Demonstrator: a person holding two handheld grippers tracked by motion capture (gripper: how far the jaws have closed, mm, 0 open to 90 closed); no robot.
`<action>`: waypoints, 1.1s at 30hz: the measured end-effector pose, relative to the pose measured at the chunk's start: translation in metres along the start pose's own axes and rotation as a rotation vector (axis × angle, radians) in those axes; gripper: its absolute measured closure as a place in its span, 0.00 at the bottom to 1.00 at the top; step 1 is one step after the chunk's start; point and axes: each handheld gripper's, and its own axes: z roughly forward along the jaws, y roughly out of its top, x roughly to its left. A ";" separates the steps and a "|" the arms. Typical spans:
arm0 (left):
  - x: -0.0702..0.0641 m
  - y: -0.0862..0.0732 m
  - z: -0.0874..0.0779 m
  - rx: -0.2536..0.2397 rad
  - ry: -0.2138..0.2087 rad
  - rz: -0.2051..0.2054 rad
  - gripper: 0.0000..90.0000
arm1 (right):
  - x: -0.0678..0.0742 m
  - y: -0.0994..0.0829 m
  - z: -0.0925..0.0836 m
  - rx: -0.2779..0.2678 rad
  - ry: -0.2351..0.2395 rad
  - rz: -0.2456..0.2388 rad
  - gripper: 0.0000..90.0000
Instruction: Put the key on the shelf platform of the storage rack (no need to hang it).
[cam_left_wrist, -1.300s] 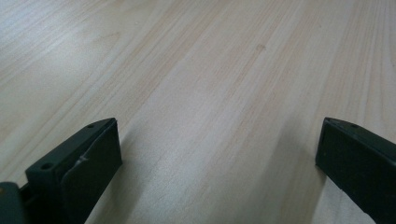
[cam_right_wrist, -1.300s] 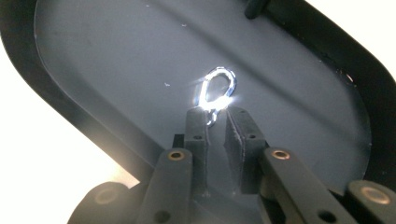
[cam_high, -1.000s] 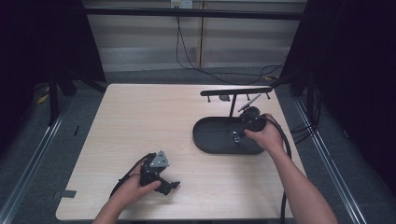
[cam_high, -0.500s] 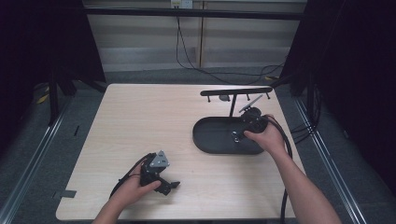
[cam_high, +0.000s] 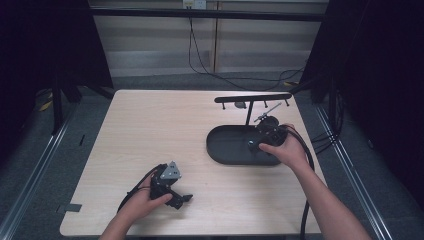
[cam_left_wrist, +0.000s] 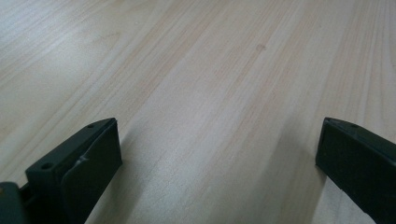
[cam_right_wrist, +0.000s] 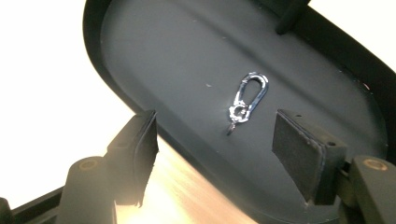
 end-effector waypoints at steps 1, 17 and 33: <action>0.000 0.000 0.000 0.000 0.001 0.000 0.00 | 0.001 -0.001 0.000 0.000 0.000 0.001 0.33; 0.000 0.000 0.000 0.000 0.000 -0.001 0.00 | 0.009 -0.025 -0.008 -0.018 0.025 -0.024 0.28; 0.000 0.000 0.000 0.000 0.002 0.001 0.00 | 0.019 -0.054 -0.015 -0.044 0.052 -0.055 0.27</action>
